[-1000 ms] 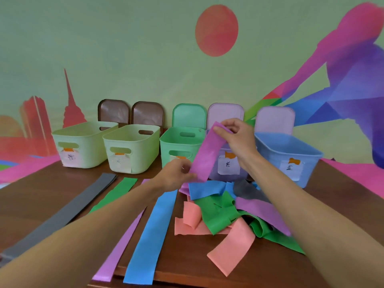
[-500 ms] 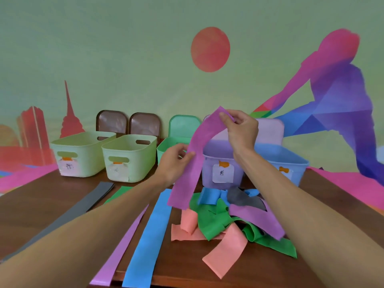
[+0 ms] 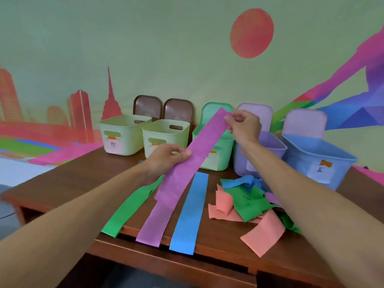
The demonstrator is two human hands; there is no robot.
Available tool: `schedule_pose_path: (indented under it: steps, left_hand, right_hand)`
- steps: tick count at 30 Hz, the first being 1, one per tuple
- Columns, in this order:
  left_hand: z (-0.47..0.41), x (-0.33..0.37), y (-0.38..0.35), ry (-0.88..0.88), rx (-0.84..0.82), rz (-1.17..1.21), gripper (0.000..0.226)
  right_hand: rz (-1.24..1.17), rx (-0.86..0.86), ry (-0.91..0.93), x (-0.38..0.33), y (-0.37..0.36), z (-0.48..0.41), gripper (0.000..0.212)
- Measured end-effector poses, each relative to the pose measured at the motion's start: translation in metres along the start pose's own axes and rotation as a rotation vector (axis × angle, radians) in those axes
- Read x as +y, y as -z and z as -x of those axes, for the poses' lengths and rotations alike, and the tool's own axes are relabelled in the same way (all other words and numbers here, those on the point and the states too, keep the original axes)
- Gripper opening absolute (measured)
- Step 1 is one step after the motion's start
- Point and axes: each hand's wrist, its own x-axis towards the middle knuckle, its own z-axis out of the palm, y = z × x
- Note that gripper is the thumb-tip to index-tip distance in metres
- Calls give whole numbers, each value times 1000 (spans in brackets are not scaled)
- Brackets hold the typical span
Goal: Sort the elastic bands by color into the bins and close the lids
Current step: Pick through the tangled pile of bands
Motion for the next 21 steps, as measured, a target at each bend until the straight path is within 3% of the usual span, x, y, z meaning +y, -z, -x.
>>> schedule_pose_path:
  steps: [6, 11, 15, 21]
  left_hand:
    - [29, -17, 34, 222, -181, 130, 21]
    - [36, -38, 49, 331, -294, 344, 39]
    - [38, -59, 50, 456, -259, 417, 30]
    - [34, -79, 42, 553, -246, 325, 31]
  right_hand:
    - [143, -126, 48, 7, -40, 16, 17]
    - [359, -299, 88, 25, -71, 27, 21]
    - [486, -398, 47, 53, -92, 35, 14]
    - [608, -538, 41, 90, -110, 39, 12]
